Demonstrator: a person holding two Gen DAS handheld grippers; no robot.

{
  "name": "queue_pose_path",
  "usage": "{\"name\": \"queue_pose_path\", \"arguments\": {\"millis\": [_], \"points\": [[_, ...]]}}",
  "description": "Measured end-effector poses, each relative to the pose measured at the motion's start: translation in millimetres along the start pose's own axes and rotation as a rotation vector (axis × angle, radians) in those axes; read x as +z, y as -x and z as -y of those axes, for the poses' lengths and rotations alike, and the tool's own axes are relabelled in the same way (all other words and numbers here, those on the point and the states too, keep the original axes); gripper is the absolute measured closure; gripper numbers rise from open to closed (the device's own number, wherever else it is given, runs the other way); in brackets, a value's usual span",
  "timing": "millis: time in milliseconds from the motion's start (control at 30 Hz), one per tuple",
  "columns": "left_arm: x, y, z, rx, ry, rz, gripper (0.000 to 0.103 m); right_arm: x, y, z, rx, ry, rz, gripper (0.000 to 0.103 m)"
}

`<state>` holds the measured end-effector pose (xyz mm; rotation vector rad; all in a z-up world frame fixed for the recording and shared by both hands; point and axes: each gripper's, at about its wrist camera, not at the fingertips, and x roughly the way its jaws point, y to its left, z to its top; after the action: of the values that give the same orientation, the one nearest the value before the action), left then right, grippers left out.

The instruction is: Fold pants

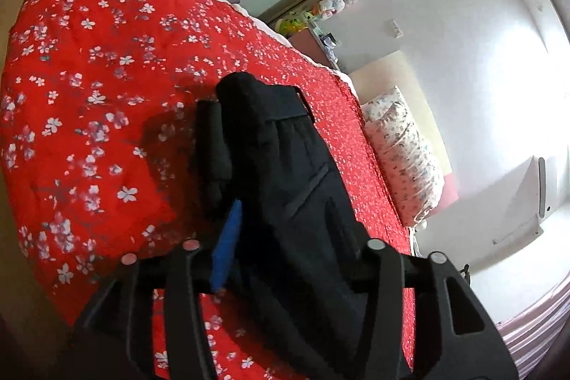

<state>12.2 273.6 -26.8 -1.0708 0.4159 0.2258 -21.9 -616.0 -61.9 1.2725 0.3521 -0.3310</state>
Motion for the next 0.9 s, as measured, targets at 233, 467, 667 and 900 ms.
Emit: {"name": "queue_pose_path", "arguments": {"millis": [233,467,667,900], "points": [[1,-9,3,-0.044,0.014,-0.038,0.047,-8,-3,-17,0.003,0.075,-0.001,0.054],[8,-26,1,-0.067,0.038,-0.074,0.047,-15,-13,-26,-0.017,0.096,-0.027,0.054],[12,-40,3,-0.006,0.024,-0.082,0.092,-22,-21,-32,-0.029,0.123,-0.047,0.053],[7,-12,9,-0.048,-0.015,0.034,0.096,-32,-27,-48,-0.018,0.165,-0.036,0.053]]}}
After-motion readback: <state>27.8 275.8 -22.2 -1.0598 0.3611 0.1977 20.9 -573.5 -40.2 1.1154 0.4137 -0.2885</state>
